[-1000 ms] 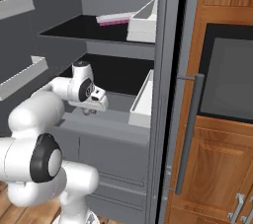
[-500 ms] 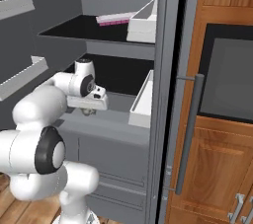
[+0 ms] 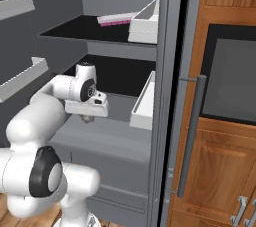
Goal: Place the broccoli and mushroom inside the fridge drawer. Close the drawer after placing the vegetables.
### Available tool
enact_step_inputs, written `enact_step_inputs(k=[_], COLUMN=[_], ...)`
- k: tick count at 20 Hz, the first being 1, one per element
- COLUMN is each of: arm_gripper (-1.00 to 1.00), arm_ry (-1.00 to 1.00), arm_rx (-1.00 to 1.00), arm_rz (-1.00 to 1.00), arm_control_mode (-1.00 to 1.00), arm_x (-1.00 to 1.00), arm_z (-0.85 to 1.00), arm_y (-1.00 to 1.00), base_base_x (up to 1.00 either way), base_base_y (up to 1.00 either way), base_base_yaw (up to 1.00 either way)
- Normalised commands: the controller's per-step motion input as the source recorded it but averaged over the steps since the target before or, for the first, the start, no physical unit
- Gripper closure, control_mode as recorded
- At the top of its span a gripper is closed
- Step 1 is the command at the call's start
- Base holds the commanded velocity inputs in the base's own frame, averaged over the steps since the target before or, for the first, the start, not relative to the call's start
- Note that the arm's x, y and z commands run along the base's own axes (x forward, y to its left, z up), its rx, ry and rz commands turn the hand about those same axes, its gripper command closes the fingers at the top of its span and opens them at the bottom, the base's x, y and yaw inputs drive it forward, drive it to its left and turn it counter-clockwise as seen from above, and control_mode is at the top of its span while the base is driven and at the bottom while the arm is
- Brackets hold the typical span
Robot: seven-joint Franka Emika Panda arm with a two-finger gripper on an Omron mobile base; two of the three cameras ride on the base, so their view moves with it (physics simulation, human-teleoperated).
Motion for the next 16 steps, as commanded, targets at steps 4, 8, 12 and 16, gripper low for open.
enact_step_inputs(k=[4,8,12,16], arm_gripper=[1.0,1.0,1.0,1.0], arm_ry=[0.14,0.05,0.0,0.0], arm_rx=[0.01,0.05,0.04,0.04], arm_rz=[-0.07,-0.04,-0.02,-0.04], arm_control_mode=[-1.0,-1.0,-1.0,-1.0], arm_x=[0.64,-0.04,-0.17,0.0], arm_z=[0.0,-0.91,-0.96,-0.53], arm_y=[-0.17,0.0,0.0,0.0], base_base_x=[0.0,0.0,0.0,0.0], base_base_y=[0.0,0.0,0.0,0.0], base_base_yaw=[0.0,0.0,0.0,0.0])
